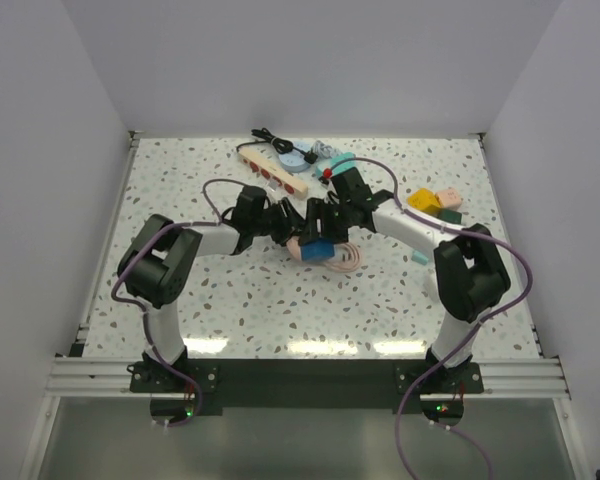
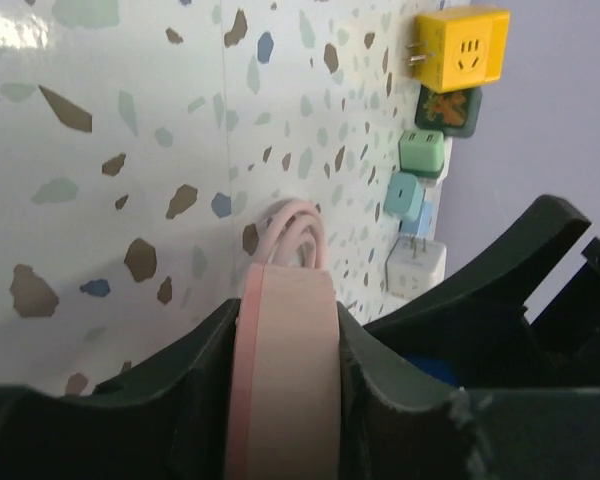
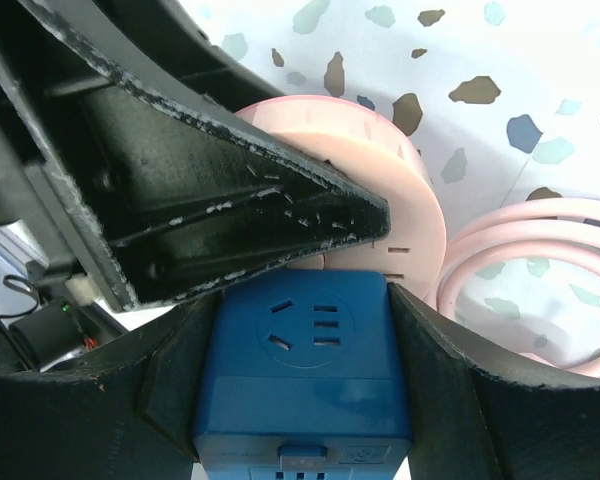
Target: Pull the plug off the socket
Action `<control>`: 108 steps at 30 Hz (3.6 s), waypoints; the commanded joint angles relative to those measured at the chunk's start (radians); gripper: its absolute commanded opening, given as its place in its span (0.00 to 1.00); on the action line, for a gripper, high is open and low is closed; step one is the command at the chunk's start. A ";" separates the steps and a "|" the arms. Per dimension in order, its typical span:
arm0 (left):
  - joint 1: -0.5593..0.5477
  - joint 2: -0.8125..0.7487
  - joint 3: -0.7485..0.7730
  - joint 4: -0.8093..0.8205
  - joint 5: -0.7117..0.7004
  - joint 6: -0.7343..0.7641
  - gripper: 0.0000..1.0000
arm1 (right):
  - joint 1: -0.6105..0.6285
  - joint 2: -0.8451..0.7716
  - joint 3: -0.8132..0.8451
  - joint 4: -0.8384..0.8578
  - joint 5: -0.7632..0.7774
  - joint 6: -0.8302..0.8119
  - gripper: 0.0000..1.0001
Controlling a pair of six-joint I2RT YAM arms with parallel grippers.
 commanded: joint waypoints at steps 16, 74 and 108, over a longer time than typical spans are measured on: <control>-0.026 -0.003 0.017 0.046 0.028 0.061 0.00 | 0.003 0.030 0.112 -0.070 -0.076 -0.053 0.81; 0.143 -0.020 0.104 -0.008 0.080 0.188 0.00 | -0.486 0.052 0.103 -0.363 0.504 0.025 0.11; 0.443 0.422 0.561 0.247 0.079 -0.076 0.32 | -0.439 -0.197 0.082 -0.418 0.093 -0.133 0.91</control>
